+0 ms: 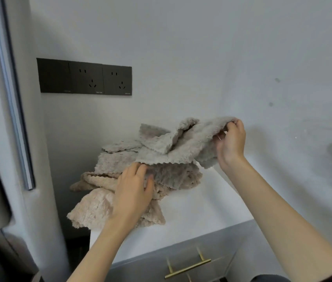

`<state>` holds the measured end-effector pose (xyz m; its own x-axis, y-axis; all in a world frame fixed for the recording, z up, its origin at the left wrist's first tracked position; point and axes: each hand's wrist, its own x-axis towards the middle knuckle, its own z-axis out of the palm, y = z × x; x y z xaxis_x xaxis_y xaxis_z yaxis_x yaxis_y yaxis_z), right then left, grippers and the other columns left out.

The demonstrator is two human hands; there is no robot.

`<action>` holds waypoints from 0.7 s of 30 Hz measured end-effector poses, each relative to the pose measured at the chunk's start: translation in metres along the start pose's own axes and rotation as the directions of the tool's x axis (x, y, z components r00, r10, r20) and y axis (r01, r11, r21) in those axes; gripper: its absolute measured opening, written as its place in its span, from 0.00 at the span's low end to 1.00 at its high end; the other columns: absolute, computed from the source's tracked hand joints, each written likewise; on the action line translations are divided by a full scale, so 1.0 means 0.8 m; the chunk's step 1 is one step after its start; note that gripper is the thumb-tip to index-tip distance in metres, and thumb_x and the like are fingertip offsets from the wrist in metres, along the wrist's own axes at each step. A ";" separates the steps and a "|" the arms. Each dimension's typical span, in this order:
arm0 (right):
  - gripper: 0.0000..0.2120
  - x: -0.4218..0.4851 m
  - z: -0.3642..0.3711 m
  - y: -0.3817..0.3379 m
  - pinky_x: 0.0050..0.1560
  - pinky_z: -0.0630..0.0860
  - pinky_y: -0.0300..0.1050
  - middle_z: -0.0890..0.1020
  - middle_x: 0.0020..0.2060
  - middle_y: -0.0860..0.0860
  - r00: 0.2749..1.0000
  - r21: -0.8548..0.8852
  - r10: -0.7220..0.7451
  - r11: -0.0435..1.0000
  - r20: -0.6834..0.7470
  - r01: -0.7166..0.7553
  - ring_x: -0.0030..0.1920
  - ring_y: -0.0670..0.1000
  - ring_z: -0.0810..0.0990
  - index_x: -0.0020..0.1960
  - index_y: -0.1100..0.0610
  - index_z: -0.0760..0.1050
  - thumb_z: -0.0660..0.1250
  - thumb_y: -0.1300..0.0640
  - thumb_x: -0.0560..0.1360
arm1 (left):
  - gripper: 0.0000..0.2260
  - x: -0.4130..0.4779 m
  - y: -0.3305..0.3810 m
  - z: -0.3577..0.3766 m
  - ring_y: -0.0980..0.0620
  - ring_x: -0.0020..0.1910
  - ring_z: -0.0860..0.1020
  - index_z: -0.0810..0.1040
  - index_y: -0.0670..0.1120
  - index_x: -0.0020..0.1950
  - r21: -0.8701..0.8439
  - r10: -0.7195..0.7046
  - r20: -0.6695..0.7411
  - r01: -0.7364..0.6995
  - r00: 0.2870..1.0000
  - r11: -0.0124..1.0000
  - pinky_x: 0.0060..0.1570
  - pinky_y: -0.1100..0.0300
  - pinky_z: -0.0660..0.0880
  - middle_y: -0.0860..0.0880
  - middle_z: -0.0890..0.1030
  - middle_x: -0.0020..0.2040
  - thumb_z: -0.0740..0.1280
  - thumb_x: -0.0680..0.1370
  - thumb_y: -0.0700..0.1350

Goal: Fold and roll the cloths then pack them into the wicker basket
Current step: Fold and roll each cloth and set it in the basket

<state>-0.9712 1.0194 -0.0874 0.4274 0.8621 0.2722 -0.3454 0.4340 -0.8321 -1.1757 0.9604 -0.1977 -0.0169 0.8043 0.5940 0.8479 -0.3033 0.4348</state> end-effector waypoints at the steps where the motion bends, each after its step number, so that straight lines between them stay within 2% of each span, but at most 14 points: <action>1: 0.13 0.001 -0.011 -0.003 0.30 0.71 0.40 0.71 0.34 0.50 0.999 -0.006 0.023 1.000 -0.039 -0.023 0.31 0.47 0.70 0.38 0.54 0.64 0.51 0.65 0.78 | 0.06 -0.001 0.004 -0.001 0.51 0.50 0.73 0.77 0.46 0.52 -0.031 0.000 -0.048 -0.001 0.999 1.000 0.50 0.56 0.71 0.52 0.76 0.49 0.63 0.78 0.43; 2: 0.13 0.001 -0.026 -0.006 0.29 0.67 0.40 0.68 0.32 0.49 0.997 -0.049 0.041 0.998 -0.067 -0.045 0.30 0.47 0.67 0.35 0.53 0.62 0.51 0.64 0.77 | 0.02 -0.002 0.010 -0.001 0.52 0.47 0.72 0.76 0.48 0.48 -0.070 0.001 -0.089 -0.008 0.996 0.998 0.46 0.57 0.71 0.53 0.75 0.45 0.64 0.77 0.42; 4: 0.13 -0.004 -0.050 -0.002 0.30 0.62 0.40 0.64 0.30 0.48 0.991 -0.193 0.100 0.974 -0.089 -0.116 0.30 0.48 0.63 0.33 0.51 0.58 0.52 0.63 0.74 | 0.05 -0.005 0.018 -0.001 0.55 0.42 0.70 0.72 0.50 0.43 -0.132 -0.019 -0.149 -0.001 0.989 0.991 0.39 0.62 0.67 0.55 0.73 0.41 0.65 0.75 0.41; 6: 0.13 -0.013 -0.073 0.009 0.31 0.61 0.43 0.63 0.29 0.48 0.978 -0.310 0.197 0.927 -0.075 -0.211 0.31 0.49 0.61 0.33 0.51 0.58 0.53 0.64 0.73 | 0.04 -0.007 0.023 0.005 0.55 0.45 0.69 0.72 0.50 0.47 -0.149 -0.023 -0.137 0.002 0.990 0.989 0.40 0.62 0.66 0.56 0.72 0.43 0.65 0.75 0.44; 8: 0.15 -0.026 -0.092 0.023 0.31 0.60 0.42 0.64 0.25 0.46 0.954 -0.360 0.293 0.884 -0.070 -0.298 0.28 0.48 0.62 0.31 0.52 0.58 0.54 0.64 0.73 | 0.14 -0.009 0.025 0.016 0.54 0.55 0.68 0.72 0.51 0.59 -0.112 0.029 0.035 -0.024 0.999 0.993 0.52 0.58 0.70 0.55 0.73 0.53 0.65 0.75 0.51; 10: 0.16 -0.036 -0.110 0.037 0.27 0.61 0.39 0.64 0.20 0.43 0.940 -0.412 0.331 0.848 -0.082 -0.334 0.23 0.45 0.62 0.29 0.52 0.59 0.54 0.65 0.74 | 0.26 -0.013 0.023 0.030 0.52 0.67 0.62 0.65 0.55 0.71 0.031 0.105 0.261 -0.117 0.960 0.993 0.65 0.53 0.64 0.55 0.66 0.67 0.64 0.74 0.59; 12: 0.16 -0.041 -0.126 0.050 0.25 0.61 0.39 0.65 0.22 0.44 0.941 -0.557 0.326 0.766 -0.094 -0.321 0.24 0.46 0.62 0.30 0.52 0.58 0.53 0.65 0.74 | 0.29 -0.016 0.022 0.048 0.49 0.73 0.53 0.60 0.57 0.74 0.114 0.095 0.354 -0.144 0.930 0.983 0.70 0.49 0.58 0.52 0.56 0.75 0.63 0.75 0.61; 14: 0.14 -0.043 -0.141 0.061 0.30 0.58 0.42 0.63 0.27 0.47 0.947 -0.719 0.311 0.642 -0.075 -0.268 0.29 0.48 0.59 0.32 0.52 0.57 0.53 0.64 0.74 | 0.27 -0.016 0.025 0.060 0.45 0.75 0.46 0.62 0.56 0.74 0.078 0.030 0.308 -0.057 0.951 0.995 0.71 0.45 0.55 0.47 0.46 0.78 0.63 0.76 0.58; 17: 0.12 -0.049 -0.155 0.071 0.33 0.56 0.44 0.60 0.29 0.48 0.937 -0.864 0.333 0.497 0.105 -0.080 0.31 0.48 0.56 0.33 0.51 0.55 0.52 0.60 0.73 | 0.22 -0.004 0.026 0.068 0.43 0.75 0.40 0.69 0.55 0.70 -0.019 -0.041 0.125 0.044 0.991 0.999 0.70 0.41 0.56 0.43 0.36 0.77 0.66 0.77 0.53; 19: 0.10 -0.054 -0.163 0.073 0.35 0.61 0.44 0.68 0.30 0.49 0.911 -0.898 0.377 0.440 0.168 -0.016 0.31 0.49 0.64 0.35 0.51 0.63 0.54 0.52 0.75 | 0.21 0.010 0.023 0.069 0.41 0.75 0.42 0.71 0.55 0.68 -0.021 -0.052 0.053 0.053 0.997 0.998 0.71 0.41 0.54 0.42 0.37 0.77 0.68 0.76 0.53; 20: 0.07 -0.055 -0.166 0.073 0.35 0.64 0.44 0.74 0.33 0.50 0.889 -0.913 0.423 0.409 0.177 -0.012 0.32 0.48 0.68 0.42 0.50 0.68 0.57 0.48 0.75 | 0.21 0.017 0.020 0.069 0.40 0.75 0.45 0.73 0.55 0.67 -0.012 -0.040 0.045 0.040 0.998 0.999 0.70 0.41 0.54 0.42 0.40 0.78 0.69 0.75 0.53; 21: 0.09 -0.054 -0.168 0.073 0.35 0.66 0.42 0.78 0.38 0.50 0.851 -0.936 0.490 0.353 0.188 0.004 0.35 0.47 0.72 0.51 0.49 0.70 0.59 0.46 0.75 | 0.20 0.023 0.019 0.068 0.41 0.74 0.48 0.74 0.55 0.66 -0.012 -0.023 0.054 0.023 0.998 1.000 0.70 0.42 0.55 0.43 0.46 0.78 0.70 0.75 0.53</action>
<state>-0.8972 0.9722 -0.2128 0.0372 0.9957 -0.0846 0.6619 -0.0880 -0.7444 -1.1340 0.9984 -0.2170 -0.0075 0.8373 0.5467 0.8406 -0.2908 0.4569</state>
